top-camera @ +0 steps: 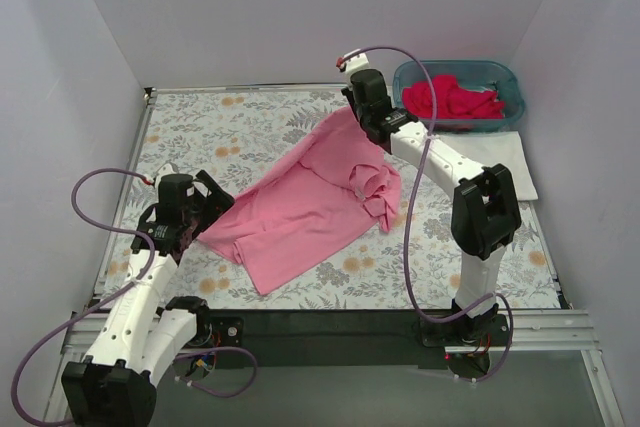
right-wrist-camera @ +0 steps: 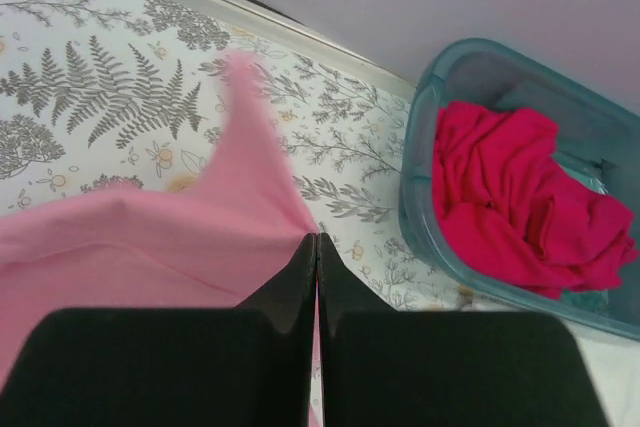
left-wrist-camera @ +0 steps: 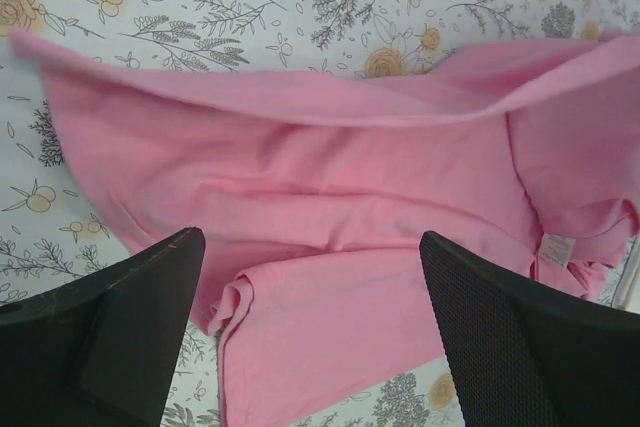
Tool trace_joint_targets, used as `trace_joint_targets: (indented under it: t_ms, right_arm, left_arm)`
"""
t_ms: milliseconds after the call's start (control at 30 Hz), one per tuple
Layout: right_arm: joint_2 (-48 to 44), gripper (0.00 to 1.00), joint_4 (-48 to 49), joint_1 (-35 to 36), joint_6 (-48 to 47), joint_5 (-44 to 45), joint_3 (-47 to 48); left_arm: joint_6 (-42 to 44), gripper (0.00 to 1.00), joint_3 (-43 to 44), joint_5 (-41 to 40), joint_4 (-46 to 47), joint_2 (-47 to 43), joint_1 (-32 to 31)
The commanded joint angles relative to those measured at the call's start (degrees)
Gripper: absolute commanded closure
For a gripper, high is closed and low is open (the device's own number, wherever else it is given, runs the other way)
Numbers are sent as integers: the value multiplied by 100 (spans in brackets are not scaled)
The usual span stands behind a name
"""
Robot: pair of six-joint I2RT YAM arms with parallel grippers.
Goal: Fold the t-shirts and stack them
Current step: Flatten the tshirt out
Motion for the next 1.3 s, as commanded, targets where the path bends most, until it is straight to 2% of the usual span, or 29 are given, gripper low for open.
trace_joint_targets:
  t_ms: [0,33,67,100,133,200,367,400,500,667,800,900,933,1033,1267]
  right_arm:
    - [-167,96,-148,203,2,319,36]
    - [-185,89,-157,195,-7,354,-43]
    - [-255,66,-166,203,2,337,-183]
    - [-308,56,-201,186,28,276,-280]
    - [-447,48,-245,203,115,223,-386]
    - [-641,38,-333,203,239,22,-718]
    - [-1527,38,-718,203,774,-971,-1633]
    - [-1643,38,-763,212,871,-1391,-1809]
    - [-2021,39,-887,221,1187,-1903,-2547]
    - [-2373,39,-992,221,1575,-2071,-3461]
    - [-2496,40,-1027,221,1829,-2553,-3874]
    - [-2470,41,-1027,230,1892,-2966,-4060]
    - [-2461,41,-1027,238,1909,-3055,-4078]
    - [-2321,43,-1036,553,1830,-3100,-4008]
    - [-1663,43,-1045,1652,1664,-2636,-3385]
  left_arm:
    - [-96,18,-141,56,320,148,-15]
    - [-123,18,-219,21,372,201,-15]
    - [-140,18,-246,-32,442,315,-15]
    - [-149,18,-255,-93,469,377,-15]
    - [-158,18,-290,-250,496,456,-15]
    - [-158,18,-290,-366,601,692,-15]
    - [-97,17,-211,-874,706,1247,19]
    - [-97,17,-202,-911,724,1343,28]
    - [-132,17,-211,-981,917,1616,72]
    - [-193,17,-211,-1008,1058,2081,169]
    - [-220,19,-194,-893,1268,2538,178]
    - [-211,24,-88,-885,1427,3012,195]
    - [-176,30,-1,-920,1471,3162,204]
    - [-62,35,315,-1016,1533,3698,222]
    - [202,37,895,-1095,1559,4455,239]
